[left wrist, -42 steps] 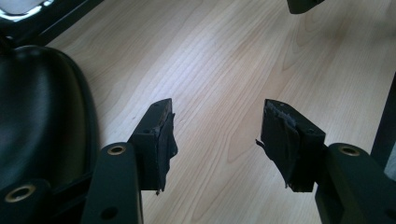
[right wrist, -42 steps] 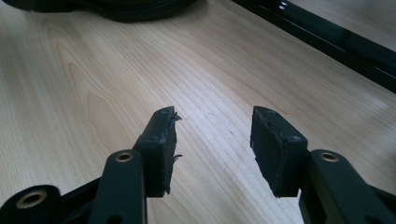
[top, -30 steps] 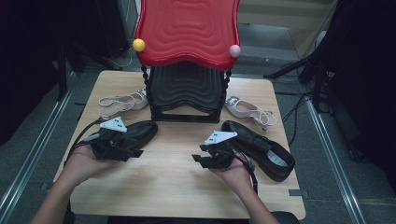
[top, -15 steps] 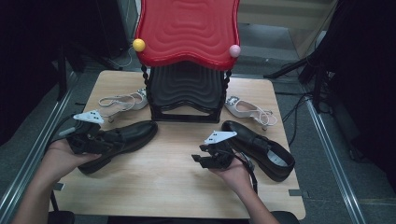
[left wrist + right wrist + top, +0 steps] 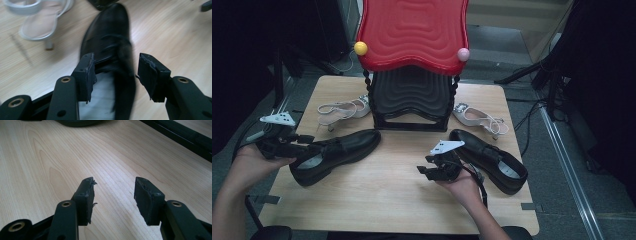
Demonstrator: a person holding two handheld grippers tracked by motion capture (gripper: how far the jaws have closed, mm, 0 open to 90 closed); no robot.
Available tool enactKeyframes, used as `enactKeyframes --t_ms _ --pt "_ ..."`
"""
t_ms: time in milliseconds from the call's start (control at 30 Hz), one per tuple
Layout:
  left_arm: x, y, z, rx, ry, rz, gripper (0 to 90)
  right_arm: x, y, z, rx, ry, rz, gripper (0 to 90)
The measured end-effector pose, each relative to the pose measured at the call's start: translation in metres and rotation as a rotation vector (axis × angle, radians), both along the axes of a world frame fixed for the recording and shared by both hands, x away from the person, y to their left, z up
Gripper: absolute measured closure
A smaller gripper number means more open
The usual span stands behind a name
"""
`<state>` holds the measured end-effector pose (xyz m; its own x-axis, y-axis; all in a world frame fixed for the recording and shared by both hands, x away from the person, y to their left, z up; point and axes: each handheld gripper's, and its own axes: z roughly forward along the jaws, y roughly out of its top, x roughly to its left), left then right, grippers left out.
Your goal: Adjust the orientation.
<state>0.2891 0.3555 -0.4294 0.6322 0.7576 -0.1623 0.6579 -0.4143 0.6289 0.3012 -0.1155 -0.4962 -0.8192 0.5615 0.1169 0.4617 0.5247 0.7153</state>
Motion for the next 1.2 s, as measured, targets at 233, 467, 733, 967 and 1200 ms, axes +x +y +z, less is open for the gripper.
enactKeyframes --t_ms 233,467,733,967,1200 --pt "0.008 0.014 -0.021 -0.037 0.018 -0.003 49.3 0.0 0.0 -0.001 -0.005 0.006 -0.005 51.4" --pt "0.007 0.025 -0.022 -0.025 0.013 0.006 48.4 -0.001 -0.003 -0.001 -0.006 0.003 -0.009 51.4" --pt "0.025 0.007 -0.042 0.047 0.055 -0.033 46.8 -0.003 -0.005 -0.002 -0.01 0.008 -0.02 51.3" --pt "0.041 0.0 -0.054 0.031 0.053 -0.058 53.9 -0.006 -0.01 -0.003 -0.015 0.011 -0.038 51.3" --pt "0.047 0.002 -0.058 -0.001 0.052 -0.084 67.6 -0.009 -0.015 -0.004 -0.014 0.026 -0.06 51.0"
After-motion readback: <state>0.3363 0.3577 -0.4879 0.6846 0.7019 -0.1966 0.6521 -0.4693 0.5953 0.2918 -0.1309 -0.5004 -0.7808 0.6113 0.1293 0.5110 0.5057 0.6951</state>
